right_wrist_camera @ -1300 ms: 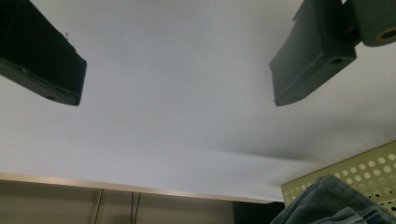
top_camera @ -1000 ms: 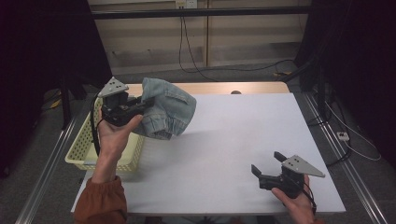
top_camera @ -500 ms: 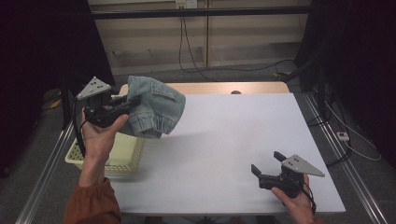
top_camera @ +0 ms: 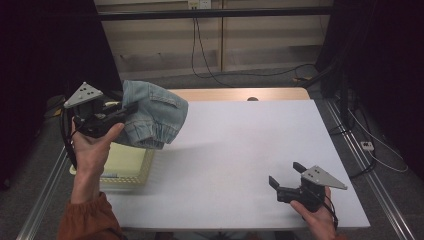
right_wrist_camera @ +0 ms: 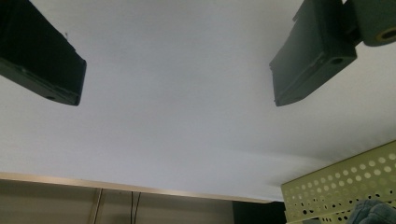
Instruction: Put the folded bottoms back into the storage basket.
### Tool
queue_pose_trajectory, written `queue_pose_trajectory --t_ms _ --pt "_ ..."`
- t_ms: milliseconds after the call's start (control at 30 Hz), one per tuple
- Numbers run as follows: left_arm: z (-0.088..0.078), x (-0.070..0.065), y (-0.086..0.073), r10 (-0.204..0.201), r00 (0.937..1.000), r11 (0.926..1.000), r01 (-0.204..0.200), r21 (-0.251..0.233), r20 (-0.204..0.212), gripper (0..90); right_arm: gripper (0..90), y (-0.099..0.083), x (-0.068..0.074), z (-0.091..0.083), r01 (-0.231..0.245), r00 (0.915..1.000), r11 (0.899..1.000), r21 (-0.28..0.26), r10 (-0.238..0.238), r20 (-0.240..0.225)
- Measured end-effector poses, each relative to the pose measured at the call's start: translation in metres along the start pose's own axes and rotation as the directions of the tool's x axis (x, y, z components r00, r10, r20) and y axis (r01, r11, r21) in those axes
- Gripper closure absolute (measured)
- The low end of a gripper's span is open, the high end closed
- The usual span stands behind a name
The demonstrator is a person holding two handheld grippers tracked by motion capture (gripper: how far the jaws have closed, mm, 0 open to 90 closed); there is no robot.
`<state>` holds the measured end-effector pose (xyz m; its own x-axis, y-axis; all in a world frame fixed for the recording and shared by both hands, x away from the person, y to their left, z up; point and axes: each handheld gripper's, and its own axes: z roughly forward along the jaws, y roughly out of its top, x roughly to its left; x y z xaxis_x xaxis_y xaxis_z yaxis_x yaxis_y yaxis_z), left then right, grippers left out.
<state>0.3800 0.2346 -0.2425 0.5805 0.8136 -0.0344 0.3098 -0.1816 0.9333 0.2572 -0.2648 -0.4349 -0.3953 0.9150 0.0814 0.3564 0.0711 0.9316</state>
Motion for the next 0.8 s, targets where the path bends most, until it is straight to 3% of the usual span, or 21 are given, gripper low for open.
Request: queue_pose_trajectory --t_ms 167,233,800 --pt "-0.007 0.004 -0.004 -0.012 0.9999 0.9998 0.012 -0.016 -0.004 77.1 3.3 0.0 0.0 -0.001 -0.002 1.0 1.0 0.001 0.002 -0.002" --pt "-0.01 0.005 -0.004 0.005 0.9999 0.9999 -0.005 -0.009 -0.015 77.1 3.3 0.0 0.0 -0.001 0.005 1.0 1.0 0.001 -0.005 -0.003" --pt "-0.039 0.032 -0.011 -0.055 0.995 0.998 0.052 -0.036 -0.084 77.1 3.3 0.0 0.0 0.0 0.004 1.0 1.0 0.002 -0.004 -0.004"
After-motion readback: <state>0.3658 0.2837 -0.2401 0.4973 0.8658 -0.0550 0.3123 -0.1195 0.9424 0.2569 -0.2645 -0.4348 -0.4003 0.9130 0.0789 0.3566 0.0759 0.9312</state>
